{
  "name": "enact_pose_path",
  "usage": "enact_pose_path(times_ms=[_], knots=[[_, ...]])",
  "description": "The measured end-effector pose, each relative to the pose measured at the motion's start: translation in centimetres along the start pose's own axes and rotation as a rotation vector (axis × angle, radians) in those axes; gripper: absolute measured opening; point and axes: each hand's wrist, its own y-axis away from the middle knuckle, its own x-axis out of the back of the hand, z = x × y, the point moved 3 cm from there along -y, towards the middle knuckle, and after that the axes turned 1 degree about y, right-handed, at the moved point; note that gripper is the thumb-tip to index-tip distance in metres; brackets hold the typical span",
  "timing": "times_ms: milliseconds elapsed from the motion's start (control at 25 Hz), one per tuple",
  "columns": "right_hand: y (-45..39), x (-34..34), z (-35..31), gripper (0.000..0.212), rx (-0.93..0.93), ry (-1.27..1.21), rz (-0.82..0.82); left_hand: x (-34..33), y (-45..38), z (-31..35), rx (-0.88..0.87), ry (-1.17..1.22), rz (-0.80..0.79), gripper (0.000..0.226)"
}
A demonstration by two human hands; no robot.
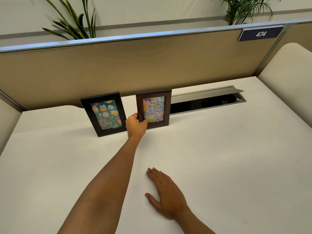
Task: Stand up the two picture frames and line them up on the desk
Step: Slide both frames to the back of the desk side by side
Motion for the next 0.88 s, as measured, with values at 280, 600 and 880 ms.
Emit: enact_pose_path(times_ms=[280, 600, 880], knots=[[-0.1, 0.0, 0.1, 0.067, 0.006, -0.009, -0.007, 0.0, -0.9, -0.3, 0.108, 0.021, 0.022, 0.035], [-0.1, -0.2, 0.2, 0.068, -0.001, -0.014, -0.018, -0.1, -0.5, 0.3, 0.127, 0.012, 0.048, 0.04], [-0.2, -0.3, 0.3, 0.067, -0.007, -0.019, -0.021, -0.2, 0.3, 0.1, 0.096, -0.02, 0.1, 0.042]])
